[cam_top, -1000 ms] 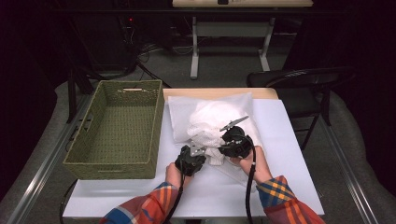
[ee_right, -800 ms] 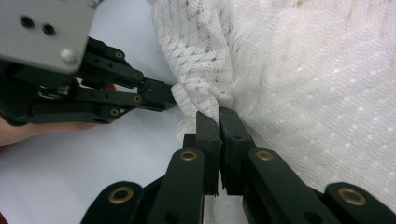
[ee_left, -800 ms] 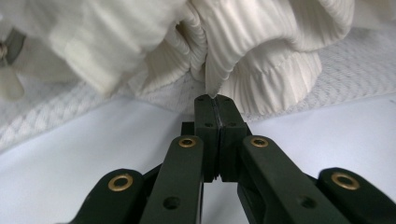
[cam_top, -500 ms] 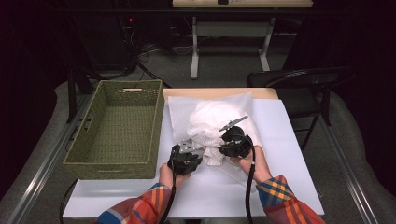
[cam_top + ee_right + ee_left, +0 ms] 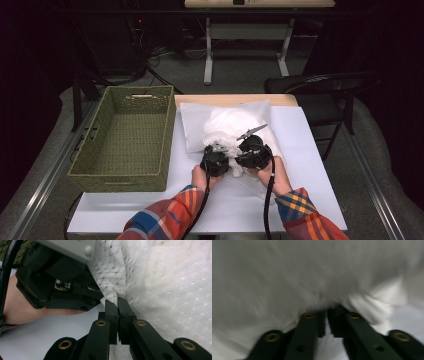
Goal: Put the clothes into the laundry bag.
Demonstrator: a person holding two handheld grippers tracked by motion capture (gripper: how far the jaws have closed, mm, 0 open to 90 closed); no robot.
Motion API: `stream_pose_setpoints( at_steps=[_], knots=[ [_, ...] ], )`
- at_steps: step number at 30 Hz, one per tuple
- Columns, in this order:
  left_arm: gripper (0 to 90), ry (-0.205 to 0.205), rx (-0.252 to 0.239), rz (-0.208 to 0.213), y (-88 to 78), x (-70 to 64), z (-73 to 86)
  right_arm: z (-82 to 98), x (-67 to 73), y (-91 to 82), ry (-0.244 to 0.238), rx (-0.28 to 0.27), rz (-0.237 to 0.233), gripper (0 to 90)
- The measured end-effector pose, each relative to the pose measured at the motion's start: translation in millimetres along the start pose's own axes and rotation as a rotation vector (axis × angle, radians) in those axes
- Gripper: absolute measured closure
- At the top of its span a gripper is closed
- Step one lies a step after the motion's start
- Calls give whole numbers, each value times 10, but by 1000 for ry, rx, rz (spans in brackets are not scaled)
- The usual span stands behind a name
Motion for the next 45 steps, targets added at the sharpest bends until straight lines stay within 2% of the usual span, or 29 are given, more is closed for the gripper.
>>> stream_pose_setpoints(
  at_steps=[3,5,8,11,13,16,17,19,20,27,28,32,37,40,45],
  knots=[
    [655,6,39,-37,-85,54,127,2,1,3,-6,-1,1,883],
    [597,7,31,-54,-131,87,162,-5,13,6,-7,-2,1,883],
    [551,-12,49,-38,-178,108,244,-17,44,6,-12,-1,1,883],
    [555,-15,68,-56,-164,126,287,-22,51,4,-18,1,2,882],
    [583,-24,61,-75,-169,151,301,-16,47,7,-12,2,-1,883],
    [621,-45,51,-68,-182,182,316,-9,35,5,-11,1,0,883],
    [634,-47,48,-79,-181,184,319,-7,33,5,-13,2,1,883],
    [644,-27,56,-124,-175,168,324,-10,25,3,-12,-2,1,882],
    [666,-19,57,-132,-173,162,323,-10,22,2,-14,-2,1,883],
    [880,25,51,-104,-157,88,324,-15,35,-2,-11,-1,2,883],
    [894,21,46,-96,-163,89,326,-17,43,-4,-10,-3,1,883],
    [900,4,33,-44,-226,94,401,-4,17,-12,-10,1,14,884],
    [900,23,10,-19,-391,55,512,2,-3,1,-4,2,15,885],
    [900,15,15,-8,-469,62,611,0,-10,-7,-10,5,32,886],
    [900,12,55,17,-582,39,798,5,-28,4,4,9,40,887]
  ],
)
Point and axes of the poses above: each handheld gripper's, and its own axes: y roughly forward along the jaws, z roughly out of its underside, x roughly to its left, the point moved 10 cm from there along y, roughly forward along the jaws, and after that the axes turned 14 degrees about x, right-handed, at the moved point
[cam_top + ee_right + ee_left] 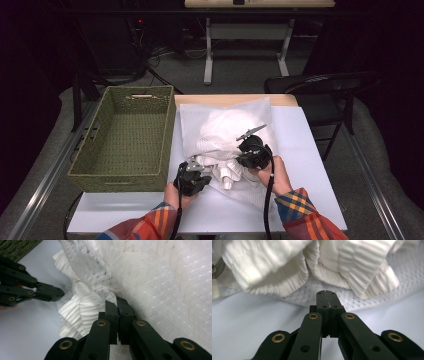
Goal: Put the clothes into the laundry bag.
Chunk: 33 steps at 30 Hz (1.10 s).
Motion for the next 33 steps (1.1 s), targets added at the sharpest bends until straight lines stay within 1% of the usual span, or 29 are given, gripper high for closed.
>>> stream_pose_setpoints(
  at_steps=[1,3,4,5,6,7,8,9,10,11,12,13,14,15,16,17,19,20,21,22,23,24,25,27,30,32,33],
  knots=[
    [900,16,26,9,-17,-20,47,0,2,-1,-3,0,0,887],
    [900,33,28,9,-56,-52,79,-2,7,-8,-15,-1,2,887],
    [900,35,34,11,-67,-60,78,-3,17,-6,-14,-1,-2,887],
    [896,20,17,4,-77,-59,45,-6,24,-5,-14,-2,-4,886],
    [886,14,18,0,-79,-60,28,-5,28,-5,-21,1,-2,887],
    [865,22,30,-17,-67,-60,9,-9,31,-3,-21,1,-1,887],
    [816,24,35,-47,-47,-41,-14,-13,37,-4,-19,-1,-3,887],
    [765,15,38,-50,-15,-29,-26,-15,39,-5,-19,-1,-6,886],
    [738,7,51,-51,16,-13,-26,-17,45,-5,-14,-2,-9,886],
    [680,-9,57,-62,47,8,-30,-15,49,-7,-14,-1,-9,886],
    [620,-15,62,-68,78,26,-28,-16,51,-9,-18,-1,-9,886],
    [598,-22,69,-58,100,29,-20,-15,50,-10,-21,-1,-7,886],
    [582,-26,57,-74,106,40,-32,-15,51,-12,-22,-2,-7,886],
    [562,-27,57,-74,109,37,-36,-12,51,-15,-26,-2,-6,886],
    [565,-26,59,-77,109,37,-36,-11,50,-17,-26,-3,-6,886],
    [589,-20,64,-84,102,51,-30,-12,49,-17,-26,-5,-6,886],
    [687,-33,56,-75,96,78,-25,-11,48,-17,-27,-7,-8,886],
    [727,-32,53,-76,85,99,-11,-11,48,-17,-27,-7,-8,886],
    [798,-29,55,-63,78,100,-2,-13,47,-18,-29,-7,-7,886],
    [833,-34,56,-47,74,92,9,-14,46,-19,-28,-7,-7,886],
    [869,-37,52,-46,70,88,17,-13,43,-20,-28,-6,-5,886],
    [889,-30,44,-54,59,86,22,-14,43,-19,-21,-6,-5,886],
    [893,-22,49,-53,45,78,33,-15,37,-15,-21,-7,-6,886],
    [897,-26,27,-49,-7,75,27,-12,26,-15,-19,-7,-6,886],
    [898,-19,17,-34,-98,51,50,-8,21,-22,-16,-5,-5,886],
    [898,-1,15,-37,-163,26,93,-6,14,-24,-18,-6,-1,887],
    [899,2,23,-36,-175,18,118,-4,7,-22,-16,-5,0,887]
  ],
)
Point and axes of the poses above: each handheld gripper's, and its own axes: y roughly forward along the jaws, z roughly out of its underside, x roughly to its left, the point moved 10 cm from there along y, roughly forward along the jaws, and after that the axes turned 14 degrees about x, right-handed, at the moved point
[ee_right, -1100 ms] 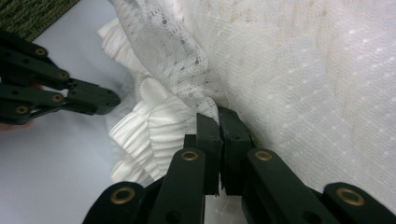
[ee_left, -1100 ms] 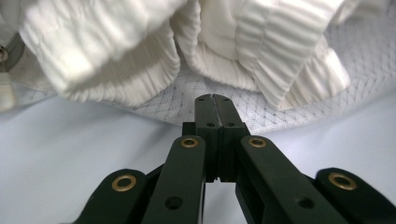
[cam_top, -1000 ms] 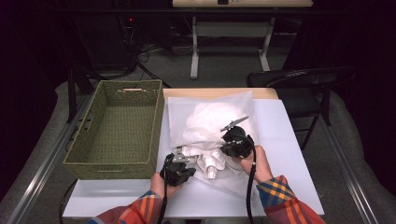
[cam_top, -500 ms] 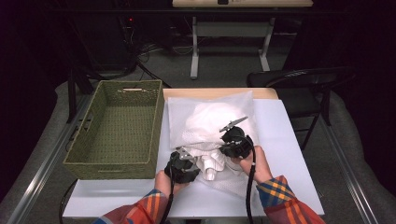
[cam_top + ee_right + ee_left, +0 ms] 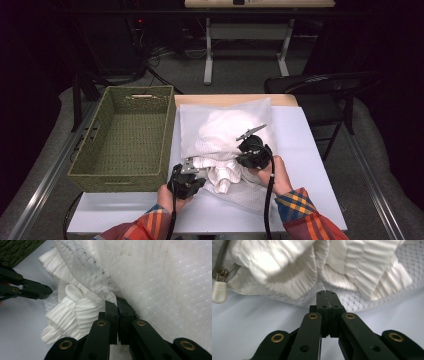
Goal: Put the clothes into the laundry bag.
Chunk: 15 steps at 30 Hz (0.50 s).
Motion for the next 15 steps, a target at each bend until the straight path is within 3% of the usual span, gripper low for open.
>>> stream_pose_setpoints(
  at_steps=[5,8,10,13,15],
  knots=[
    [898,22,44,10,-7,-51,197,1,-3,15,7,1,-4,887],
    [888,35,43,-9,-14,-53,195,-10,13,15,-3,-2,-2,887],
    [786,25,48,-47,3,-15,175,-10,21,18,-2,1,-1,887],
    [656,7,78,-60,74,43,177,-10,26,19,-2,4,-1,887],
    [638,-7,74,-66,110,63,142,-10,28,19,-4,5,0,886]
  ],
)
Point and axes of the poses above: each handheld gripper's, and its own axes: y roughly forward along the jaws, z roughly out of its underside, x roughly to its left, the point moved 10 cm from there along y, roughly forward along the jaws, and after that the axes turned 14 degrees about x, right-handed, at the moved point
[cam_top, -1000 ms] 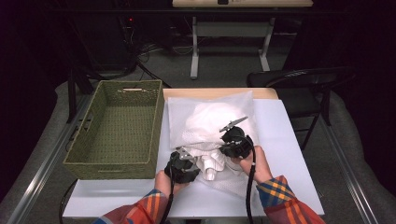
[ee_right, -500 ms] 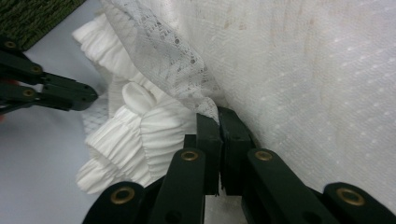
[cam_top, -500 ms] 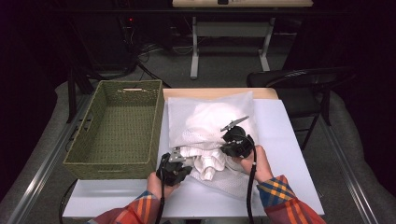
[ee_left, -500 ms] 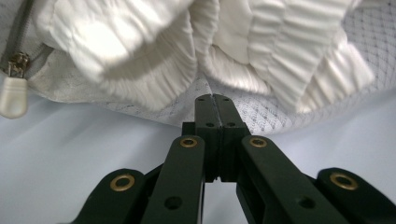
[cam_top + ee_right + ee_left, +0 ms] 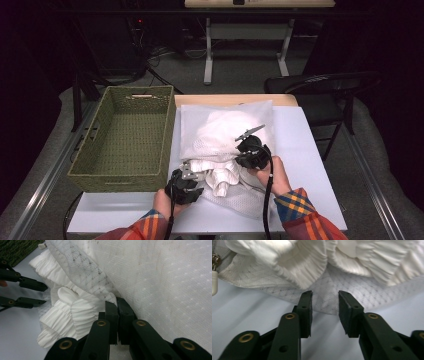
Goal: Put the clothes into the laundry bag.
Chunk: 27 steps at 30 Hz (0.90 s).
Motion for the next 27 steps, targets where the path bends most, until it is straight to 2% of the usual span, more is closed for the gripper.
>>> stream_pose_setpoints(
  at_steps=[3,7,9,10,12,16,17,19,21,25,27],
  knots=[
    [616,-1,-4,-8,30,-5,-77,-6,10,5,-5,-1,0,886],
    [669,-9,-17,-25,65,-7,-140,-7,16,10,-3,1,-1,886],
    [815,-5,-25,-21,59,-5,-140,-3,6,9,-4,-1,-1,886],
    [859,-4,-25,-20,55,-5,-132,-1,3,8,-4,0,-1,886],
    [885,11,-35,-25,12,-4,-87,2,1,4,-3,0,-2,886],
    [892,1,-48,9,-113,-13,47,3,-16,3,-3,-3,1,887],
    [892,-11,-50,34,-150,-31,90,4,-19,5,-3,-2,2,887],
    [892,-1,-40,44,-187,-57,155,4,-24,5,-1,-2,5,887],
    [891,-12,-36,69,-197,-99,214,2,-21,5,-3,-3,5,887],
    [861,15,-15,48,-181,-114,248,2,-8,3,-3,1,8,887],
    [731,21,-8,12,-162,-90,205,-4,2,6,-6,1,9,887]
  ],
)
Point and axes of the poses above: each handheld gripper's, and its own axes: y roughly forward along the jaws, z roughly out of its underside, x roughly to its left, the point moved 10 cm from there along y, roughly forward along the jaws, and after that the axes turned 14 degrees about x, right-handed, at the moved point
